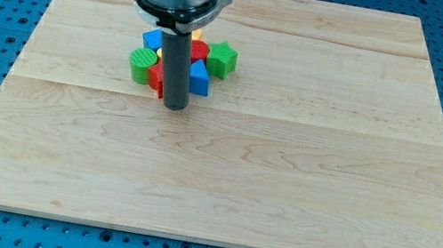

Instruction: Separate the group of blocks

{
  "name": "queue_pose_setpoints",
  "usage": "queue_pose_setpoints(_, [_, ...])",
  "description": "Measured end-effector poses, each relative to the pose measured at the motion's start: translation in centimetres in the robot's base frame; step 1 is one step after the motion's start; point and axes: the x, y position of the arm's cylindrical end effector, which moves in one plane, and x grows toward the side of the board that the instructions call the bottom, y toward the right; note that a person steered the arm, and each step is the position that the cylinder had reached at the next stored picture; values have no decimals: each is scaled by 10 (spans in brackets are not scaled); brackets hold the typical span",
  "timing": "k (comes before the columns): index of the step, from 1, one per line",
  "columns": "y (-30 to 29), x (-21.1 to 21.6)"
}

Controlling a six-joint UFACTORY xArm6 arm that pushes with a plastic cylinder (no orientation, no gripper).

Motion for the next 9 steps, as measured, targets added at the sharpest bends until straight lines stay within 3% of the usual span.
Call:
queue_pose_setpoints(3, [-1, -21])
queue_pose_setpoints(7, [-86, -98])
queue_pose_setpoints(9, [6, -103])
